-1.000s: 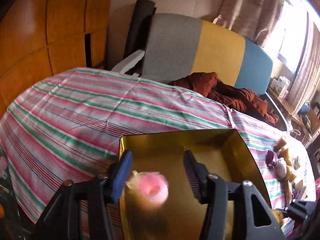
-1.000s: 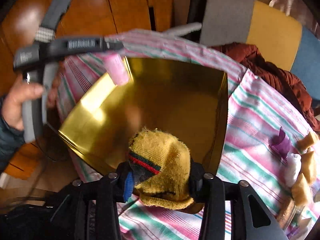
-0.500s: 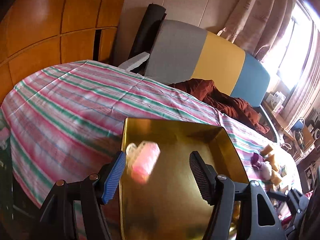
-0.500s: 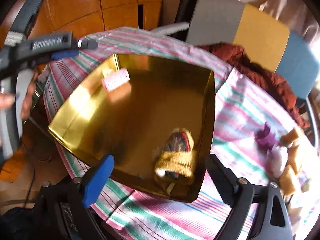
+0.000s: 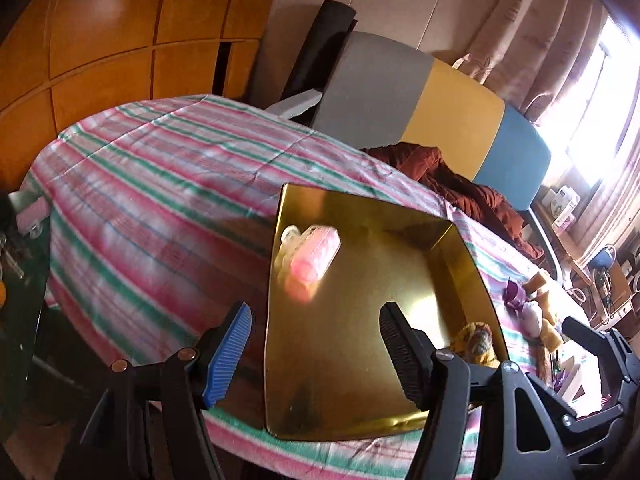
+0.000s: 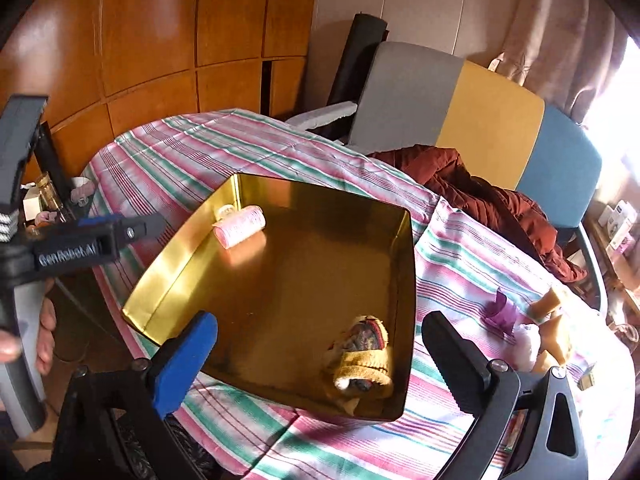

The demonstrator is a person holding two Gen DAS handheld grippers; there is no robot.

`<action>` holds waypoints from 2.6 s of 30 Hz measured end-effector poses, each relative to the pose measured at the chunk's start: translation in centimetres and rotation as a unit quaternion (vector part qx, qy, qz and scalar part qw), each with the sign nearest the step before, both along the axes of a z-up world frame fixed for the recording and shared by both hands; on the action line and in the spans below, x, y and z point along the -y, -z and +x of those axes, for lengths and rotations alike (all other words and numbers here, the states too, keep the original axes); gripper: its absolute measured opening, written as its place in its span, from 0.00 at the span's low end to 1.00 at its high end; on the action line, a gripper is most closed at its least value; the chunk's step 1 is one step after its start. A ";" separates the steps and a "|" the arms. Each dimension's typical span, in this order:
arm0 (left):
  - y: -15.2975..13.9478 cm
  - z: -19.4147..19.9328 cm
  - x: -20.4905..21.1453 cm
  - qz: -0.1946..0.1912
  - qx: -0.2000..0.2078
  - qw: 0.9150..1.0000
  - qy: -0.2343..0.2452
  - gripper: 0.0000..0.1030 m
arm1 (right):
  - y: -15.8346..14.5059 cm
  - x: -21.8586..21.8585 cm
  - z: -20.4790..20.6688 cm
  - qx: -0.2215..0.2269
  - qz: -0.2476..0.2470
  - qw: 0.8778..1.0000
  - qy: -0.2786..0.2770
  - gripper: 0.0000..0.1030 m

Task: Organize objects
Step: 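Carry both items to the gold tray and open both tools to release, then return both tools to the items and lower the left onto a cracker pack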

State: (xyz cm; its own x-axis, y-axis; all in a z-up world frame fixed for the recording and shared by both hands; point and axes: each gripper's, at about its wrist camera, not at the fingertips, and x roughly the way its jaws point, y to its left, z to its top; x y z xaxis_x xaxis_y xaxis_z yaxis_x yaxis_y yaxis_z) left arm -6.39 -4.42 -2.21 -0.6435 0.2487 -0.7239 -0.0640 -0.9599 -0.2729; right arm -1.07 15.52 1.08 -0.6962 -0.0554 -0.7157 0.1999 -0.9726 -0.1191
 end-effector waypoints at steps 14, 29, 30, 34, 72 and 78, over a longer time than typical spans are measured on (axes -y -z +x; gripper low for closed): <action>-0.4 0.8 -1.7 -0.013 0.002 1.000 0.018 0.66 | -0.3 -0.1 1.2 -0.013 -0.007 1.000 0.008 1.00; -1.6 1.4 -7.0 -0.070 -0.019 0.995 0.070 0.66 | 0.8 -4.2 1.7 -0.003 -0.024 0.998 0.052 1.00; -1.6 1.6 -7.6 -0.077 -0.022 0.994 0.077 0.66 | 1.0 -4.7 1.7 -0.002 -0.024 0.998 0.058 1.00; -1.8 2.0 -10.2 -0.096 -0.033 0.989 0.108 0.66 | 1.6 -7.3 2.0 0.005 -0.028 0.995 0.092 1.00; 4.0 5.4 -37.9 -0.073 0.062 0.900 0.426 0.66 | 3.1 -40.5 13.7 -0.088 -0.240 0.833 0.490 1.00; 5.7 4.9 -42.8 -0.084 0.077 0.893 0.435 0.66 | 3.5 -40.8 14.0 -0.092 -0.270 0.827 0.485 1.00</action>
State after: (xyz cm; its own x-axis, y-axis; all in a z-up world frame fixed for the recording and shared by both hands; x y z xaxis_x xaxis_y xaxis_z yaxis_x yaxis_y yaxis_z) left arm -1.54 38.41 -7.91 -0.1484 0.4858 -0.8614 -0.7796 -0.5934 -0.2003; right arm 12.98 56.28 -2.38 -0.6951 0.3161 -0.6457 -0.6781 -0.5867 0.4427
